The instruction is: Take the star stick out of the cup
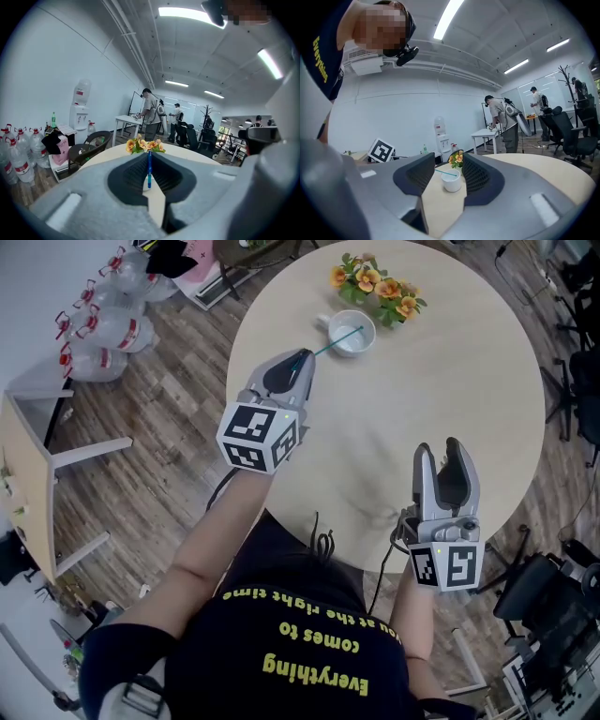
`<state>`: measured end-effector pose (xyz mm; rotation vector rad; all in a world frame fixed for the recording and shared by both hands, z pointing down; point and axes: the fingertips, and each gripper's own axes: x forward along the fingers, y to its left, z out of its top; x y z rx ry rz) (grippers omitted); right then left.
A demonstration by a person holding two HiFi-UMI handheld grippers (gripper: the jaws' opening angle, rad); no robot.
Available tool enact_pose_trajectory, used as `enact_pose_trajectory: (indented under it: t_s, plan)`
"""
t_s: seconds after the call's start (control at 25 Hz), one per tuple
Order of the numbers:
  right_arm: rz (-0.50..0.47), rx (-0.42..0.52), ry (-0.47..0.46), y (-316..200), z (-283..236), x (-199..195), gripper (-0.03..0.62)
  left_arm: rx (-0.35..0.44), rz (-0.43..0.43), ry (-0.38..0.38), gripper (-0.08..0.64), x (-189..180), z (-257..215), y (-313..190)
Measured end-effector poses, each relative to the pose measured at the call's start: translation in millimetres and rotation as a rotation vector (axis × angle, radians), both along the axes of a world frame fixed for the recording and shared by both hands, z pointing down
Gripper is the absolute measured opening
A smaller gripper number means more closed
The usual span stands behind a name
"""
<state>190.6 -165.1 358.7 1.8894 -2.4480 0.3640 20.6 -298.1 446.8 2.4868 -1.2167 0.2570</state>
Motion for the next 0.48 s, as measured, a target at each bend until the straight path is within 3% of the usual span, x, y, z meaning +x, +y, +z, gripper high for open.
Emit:
enact_pose_trajectory:
  t_s: [0.48]
  plan:
    - [0.026, 0.066, 0.044, 21, -30, 1, 0.060, 0.124, -0.009, -0.003, 0.018, -13, -53, 29]
